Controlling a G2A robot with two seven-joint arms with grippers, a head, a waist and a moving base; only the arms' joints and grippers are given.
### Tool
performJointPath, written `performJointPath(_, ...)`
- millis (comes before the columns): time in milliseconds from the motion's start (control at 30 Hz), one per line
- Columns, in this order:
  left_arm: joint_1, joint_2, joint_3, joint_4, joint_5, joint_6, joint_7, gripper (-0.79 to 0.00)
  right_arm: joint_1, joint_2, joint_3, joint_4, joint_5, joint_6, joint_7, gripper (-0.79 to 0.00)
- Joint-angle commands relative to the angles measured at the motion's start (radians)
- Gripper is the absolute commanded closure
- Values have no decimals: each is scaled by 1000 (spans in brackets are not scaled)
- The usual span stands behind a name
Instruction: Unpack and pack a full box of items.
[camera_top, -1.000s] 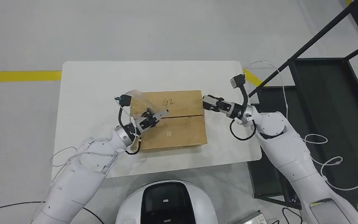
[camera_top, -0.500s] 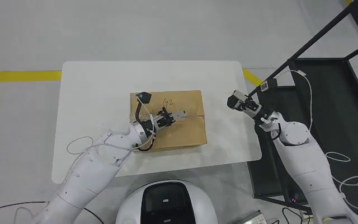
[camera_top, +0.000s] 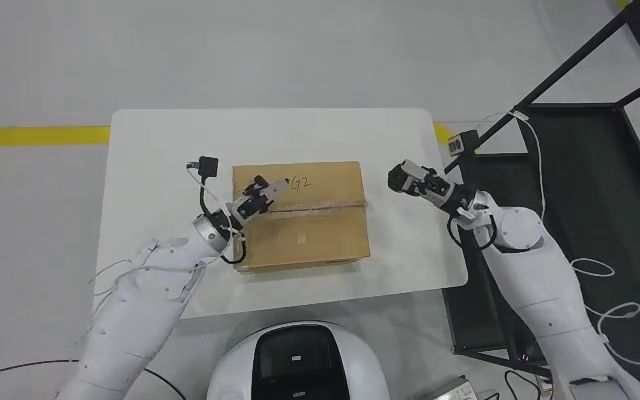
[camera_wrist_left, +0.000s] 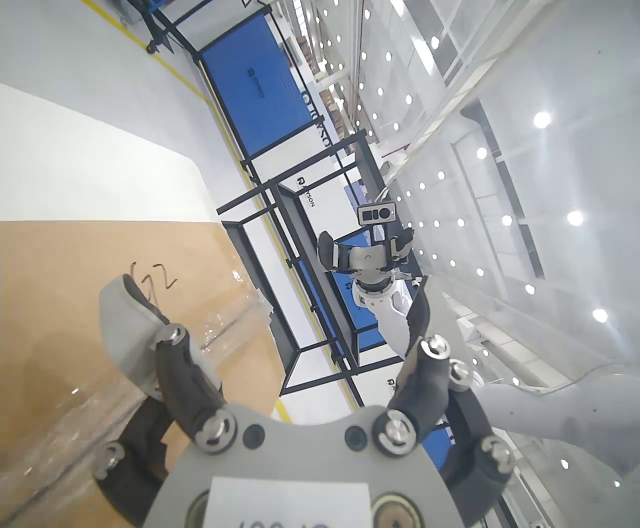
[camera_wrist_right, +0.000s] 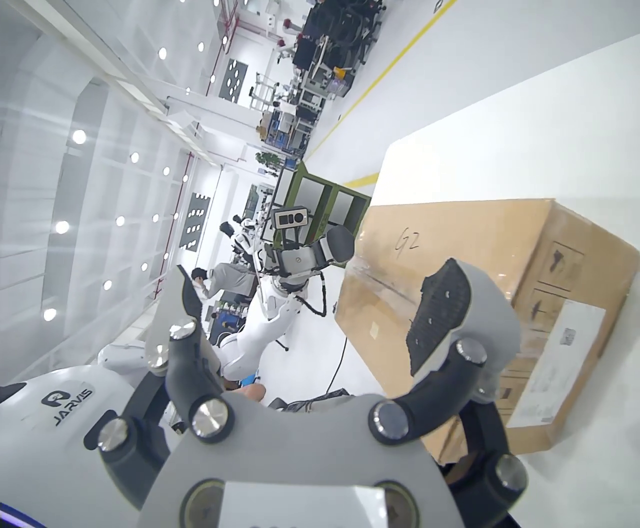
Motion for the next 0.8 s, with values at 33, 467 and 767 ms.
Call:
performJointPath(33,91,23,-119,-52,-21,-26,-36,-785,42,-5,-39,1,-2,28,55,-785)
performJointPath(467,304,66,-483,-113,-170,-77,-44,-785,294,-82,-375,45,-52,183,145,-785)
performJointPath(767,326,71,-582,-60,-206,-85,-34,-785,462,-187,-634,135,-31,264,78,-785)
